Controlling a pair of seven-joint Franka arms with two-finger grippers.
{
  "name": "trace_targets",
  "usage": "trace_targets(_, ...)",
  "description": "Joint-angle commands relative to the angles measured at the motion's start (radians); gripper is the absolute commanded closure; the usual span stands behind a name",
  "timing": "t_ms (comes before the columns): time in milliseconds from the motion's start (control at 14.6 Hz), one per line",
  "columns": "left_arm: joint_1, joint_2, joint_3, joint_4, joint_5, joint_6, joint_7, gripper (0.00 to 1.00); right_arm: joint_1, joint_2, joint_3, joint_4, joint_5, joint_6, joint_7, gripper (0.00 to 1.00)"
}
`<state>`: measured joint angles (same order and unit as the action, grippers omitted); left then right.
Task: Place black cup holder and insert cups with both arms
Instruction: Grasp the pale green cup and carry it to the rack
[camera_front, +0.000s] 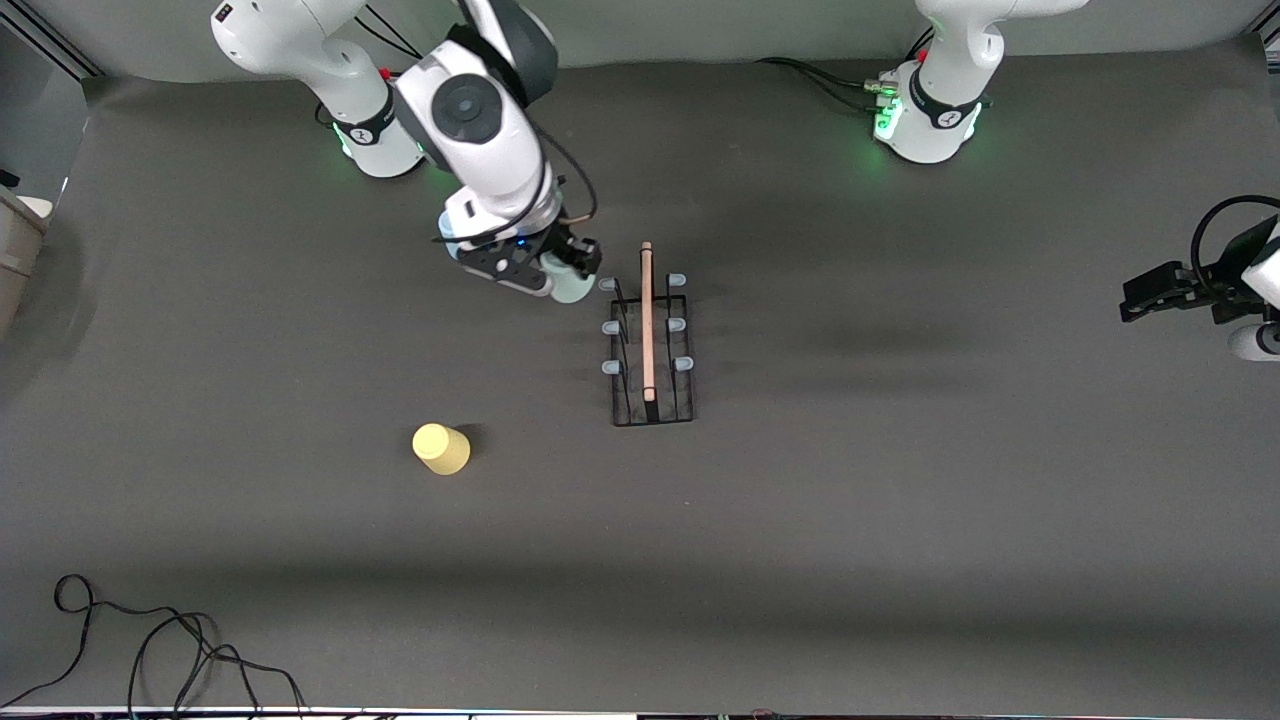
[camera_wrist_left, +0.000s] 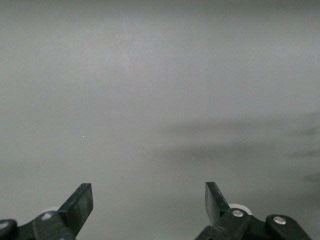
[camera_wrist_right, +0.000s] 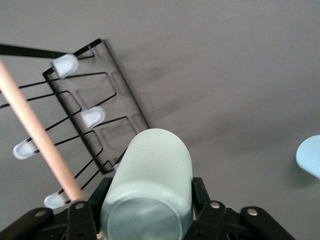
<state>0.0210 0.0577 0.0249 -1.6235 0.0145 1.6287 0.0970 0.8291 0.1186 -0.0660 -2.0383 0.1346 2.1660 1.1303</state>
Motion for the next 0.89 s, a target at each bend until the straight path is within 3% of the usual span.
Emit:
trace_targets(0, -0.023, 0.004, -0.005, 0.008, -0.001, 0.013, -0.017, 0.0, 0.037, 0.082, -0.011, 0.096, 0.01, -0.012, 0.066, 1.0)
trace_targets(481, -0.075, 0.013, -0.026, 0.04, 0.015, -0.007, -0.071, 0.0, 0.074, 0.173, -0.011, 0.133, -0.003, 0.014, 0.085, 1.0)
trace_targets(549, -0.073, 0.013, -0.026, 0.04, 0.015, -0.007, -0.068, 0.0, 0.074, 0.188, -0.011, 0.133, -0.003, 0.027, 0.089, 0.96)
trace_targets(687, -0.066, 0.014, -0.026, 0.039, 0.015, -0.007, -0.063, 0.0, 0.074, 0.202, -0.011, 0.136, -0.003, 0.04, 0.092, 0.36)
trace_targets(755, -0.059, 0.014, -0.023, 0.039, 0.013, -0.007, -0.066, 0.0, 0.074, 0.202, -0.011, 0.136, -0.003, 0.043, 0.092, 0.2)
trace_targets(824, -0.056, 0.016, -0.019, 0.037, 0.013, -0.006, -0.066, 0.0, 0.074, 0.202, -0.011, 0.136, -0.003, 0.043, 0.092, 0.14)
